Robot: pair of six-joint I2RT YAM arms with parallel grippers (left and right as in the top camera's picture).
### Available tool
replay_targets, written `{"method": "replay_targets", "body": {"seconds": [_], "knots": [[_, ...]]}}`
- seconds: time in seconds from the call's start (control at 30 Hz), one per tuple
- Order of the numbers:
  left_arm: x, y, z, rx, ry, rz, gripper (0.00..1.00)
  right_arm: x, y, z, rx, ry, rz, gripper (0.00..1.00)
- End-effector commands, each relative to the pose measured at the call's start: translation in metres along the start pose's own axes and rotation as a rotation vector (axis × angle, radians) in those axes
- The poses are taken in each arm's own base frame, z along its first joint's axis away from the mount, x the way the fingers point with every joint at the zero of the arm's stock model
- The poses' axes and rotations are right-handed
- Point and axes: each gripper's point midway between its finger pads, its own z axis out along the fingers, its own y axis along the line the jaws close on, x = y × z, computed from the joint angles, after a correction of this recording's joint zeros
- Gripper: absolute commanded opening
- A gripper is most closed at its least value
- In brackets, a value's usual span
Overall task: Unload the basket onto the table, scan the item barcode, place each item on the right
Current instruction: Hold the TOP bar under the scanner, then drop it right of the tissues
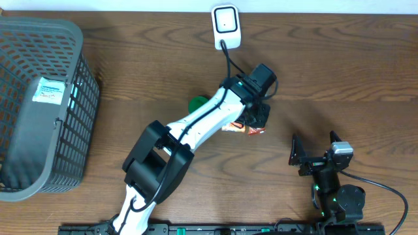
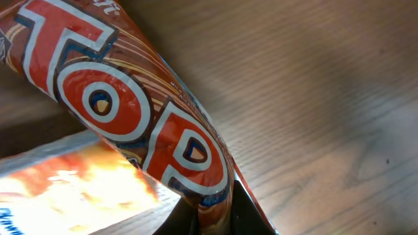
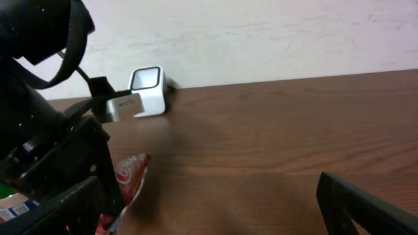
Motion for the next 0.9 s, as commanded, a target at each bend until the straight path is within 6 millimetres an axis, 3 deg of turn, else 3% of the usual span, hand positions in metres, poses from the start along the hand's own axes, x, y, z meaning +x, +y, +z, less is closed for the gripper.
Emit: {"method": "replay_targets", "body": {"seconds": [0.0, 0.1, 0.2, 0.37, 0.47, 0.67, 0.87], "knots": [[0.001, -0.010, -0.002, 0.002, -0.015, 0.057, 0.08, 0.001, 0.001, 0.000, -0.003, 0.004, 0.011, 0.99], [0.006, -0.020, -0.002, 0.055, 0.008, 0.081, 0.07, 0.001, 0.001, 0.000, -0.003, 0.004, 0.011, 0.99], [0.025, -0.039, -0.005, 0.188, 0.094, 0.158, 0.08, 0.001, 0.001, 0.000, -0.003, 0.004, 0.011, 0.99], [0.050, -0.033, -0.012, 0.221, 0.220, 0.106, 0.07, 0.002, 0.001, 0.000, -0.003, 0.005, 0.011, 0.99], [0.061, -0.042, -0.025, 0.343, 0.300, 0.049, 0.07, 0.001, 0.001, 0.000, -0.003, 0.004, 0.011, 0.99], [0.055, -0.054, -0.051, 0.576, 0.350, -0.042, 0.08, 0.001, 0.001, 0.000, -0.003, 0.004, 0.011, 0.99], [0.039, -0.037, -0.060, 0.615, 0.318, -0.096, 0.07, 0.001, 0.001, 0.000, -0.003, 0.004, 0.011, 0.99]]}}
